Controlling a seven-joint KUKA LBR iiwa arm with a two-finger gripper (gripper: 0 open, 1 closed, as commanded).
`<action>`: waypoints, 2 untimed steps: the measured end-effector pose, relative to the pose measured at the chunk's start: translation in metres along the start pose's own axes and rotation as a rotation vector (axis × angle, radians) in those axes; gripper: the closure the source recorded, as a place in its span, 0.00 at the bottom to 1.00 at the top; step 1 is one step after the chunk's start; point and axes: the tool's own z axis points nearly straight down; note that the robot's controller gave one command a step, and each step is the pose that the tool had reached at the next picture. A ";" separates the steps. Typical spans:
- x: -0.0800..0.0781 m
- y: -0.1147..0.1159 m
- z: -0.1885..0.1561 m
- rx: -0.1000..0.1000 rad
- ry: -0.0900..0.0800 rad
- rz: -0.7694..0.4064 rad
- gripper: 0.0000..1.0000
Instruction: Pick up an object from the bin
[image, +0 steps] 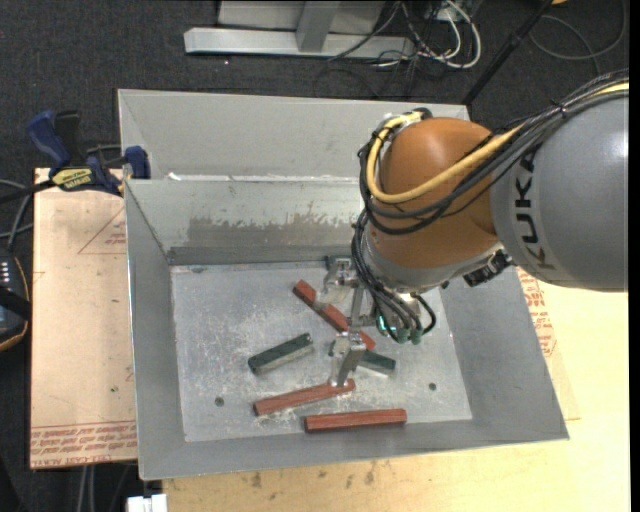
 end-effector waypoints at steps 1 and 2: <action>-0.002 -0.001 -0.004 -0.001 -0.008 0.003 0.00; -0.007 0.004 0.036 -0.003 -0.017 0.023 0.00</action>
Offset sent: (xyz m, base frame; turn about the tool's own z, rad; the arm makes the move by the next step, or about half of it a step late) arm 0.0115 0.0133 -0.1510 0.0792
